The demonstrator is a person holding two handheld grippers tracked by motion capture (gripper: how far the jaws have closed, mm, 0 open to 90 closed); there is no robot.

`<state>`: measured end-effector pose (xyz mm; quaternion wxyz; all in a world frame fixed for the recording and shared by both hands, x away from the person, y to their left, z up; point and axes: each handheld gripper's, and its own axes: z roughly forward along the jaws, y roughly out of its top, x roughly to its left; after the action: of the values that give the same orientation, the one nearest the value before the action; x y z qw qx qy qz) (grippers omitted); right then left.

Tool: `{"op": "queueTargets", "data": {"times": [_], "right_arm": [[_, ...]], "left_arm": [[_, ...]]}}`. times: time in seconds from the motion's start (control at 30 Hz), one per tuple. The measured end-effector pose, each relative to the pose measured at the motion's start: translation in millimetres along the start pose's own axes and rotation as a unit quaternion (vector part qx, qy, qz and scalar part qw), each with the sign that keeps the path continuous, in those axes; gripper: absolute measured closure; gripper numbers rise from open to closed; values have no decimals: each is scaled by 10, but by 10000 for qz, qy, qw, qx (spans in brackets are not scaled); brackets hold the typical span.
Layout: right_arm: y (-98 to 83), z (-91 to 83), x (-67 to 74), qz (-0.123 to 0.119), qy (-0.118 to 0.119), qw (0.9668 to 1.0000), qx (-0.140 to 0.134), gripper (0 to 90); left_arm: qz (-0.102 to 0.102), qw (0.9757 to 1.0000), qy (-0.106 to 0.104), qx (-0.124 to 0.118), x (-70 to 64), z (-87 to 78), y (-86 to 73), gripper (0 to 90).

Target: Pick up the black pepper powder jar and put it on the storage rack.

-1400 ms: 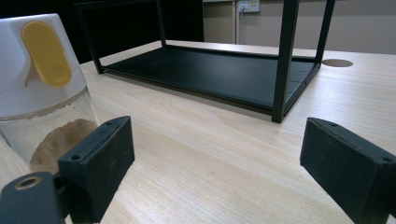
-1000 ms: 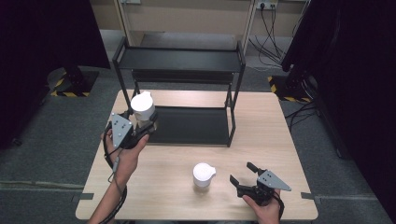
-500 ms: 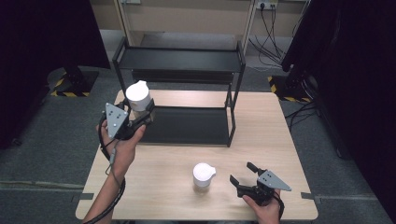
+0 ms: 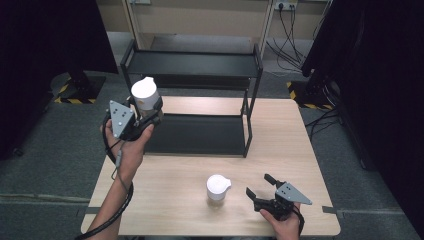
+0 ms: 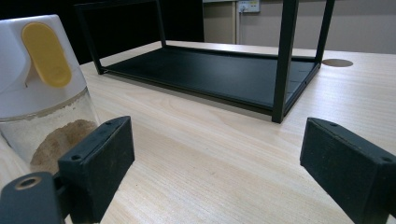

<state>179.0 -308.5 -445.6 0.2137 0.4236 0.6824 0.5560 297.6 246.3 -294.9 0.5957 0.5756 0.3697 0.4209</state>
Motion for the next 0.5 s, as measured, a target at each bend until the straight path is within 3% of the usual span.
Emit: {"op": "queueTargets", "data": {"times": [0.5], "right_arm": [[0, 0, 3, -7, -4, 10000, 0, 102]], "left_arm": [[-54, 9999, 108, 23, 45, 136, 104, 305]]}}
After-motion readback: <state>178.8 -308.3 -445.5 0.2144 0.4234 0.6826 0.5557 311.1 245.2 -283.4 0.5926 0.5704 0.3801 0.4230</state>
